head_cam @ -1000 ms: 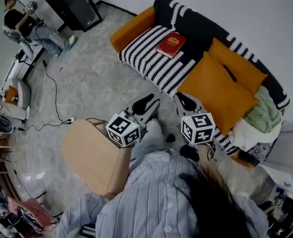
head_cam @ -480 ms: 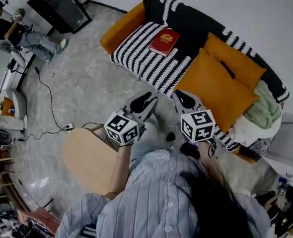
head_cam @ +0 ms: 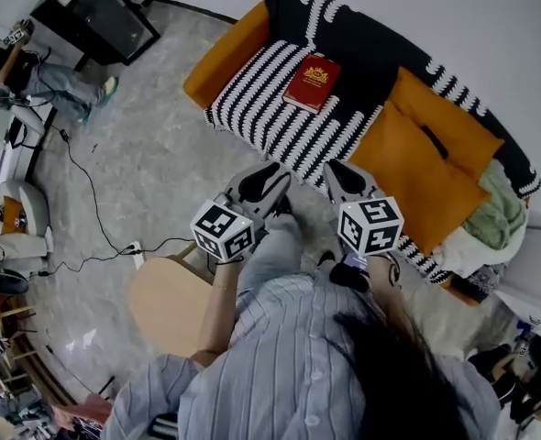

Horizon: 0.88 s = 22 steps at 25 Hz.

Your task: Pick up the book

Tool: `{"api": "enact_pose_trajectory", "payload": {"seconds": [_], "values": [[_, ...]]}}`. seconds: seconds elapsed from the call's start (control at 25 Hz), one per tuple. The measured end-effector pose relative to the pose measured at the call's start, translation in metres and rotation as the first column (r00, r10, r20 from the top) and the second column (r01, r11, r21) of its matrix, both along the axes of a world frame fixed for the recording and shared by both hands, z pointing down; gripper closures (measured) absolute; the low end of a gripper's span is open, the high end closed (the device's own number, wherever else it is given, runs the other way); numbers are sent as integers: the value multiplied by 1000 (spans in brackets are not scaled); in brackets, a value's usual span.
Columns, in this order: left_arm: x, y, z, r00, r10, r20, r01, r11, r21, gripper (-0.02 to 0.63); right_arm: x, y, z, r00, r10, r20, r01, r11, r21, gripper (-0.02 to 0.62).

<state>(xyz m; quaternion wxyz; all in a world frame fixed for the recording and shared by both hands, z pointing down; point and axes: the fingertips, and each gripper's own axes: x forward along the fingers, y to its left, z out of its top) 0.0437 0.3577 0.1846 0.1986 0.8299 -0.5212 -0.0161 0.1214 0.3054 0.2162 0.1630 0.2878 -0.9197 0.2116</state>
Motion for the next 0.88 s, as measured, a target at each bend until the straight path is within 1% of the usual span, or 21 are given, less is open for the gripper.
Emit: {"api": "enact_pose_trajectory", "payload": {"seconds": [0.24, 0.44, 0.72, 0.88], "values": [[-53, -33, -1, 999, 49, -15, -49, 999, 9, 499, -52, -25, 0, 999, 33, -14, -34, 999, -7, 549], [-92, -56, -4, 997, 65, -30, -64, 997, 32, 499, -91, -44, -5, 999, 44, -21, -44, 999, 9, 549], [-126, -75, -1, 996, 80, -41, -78, 996, 43, 499, -124, -59, -5, 998, 51, -34, -51, 998, 21, 549], [-137, -79, 2, 995, 81, -50, -78, 996, 42, 499, -132, -63, -1, 998, 52, -47, -51, 999, 20, 549]]}}
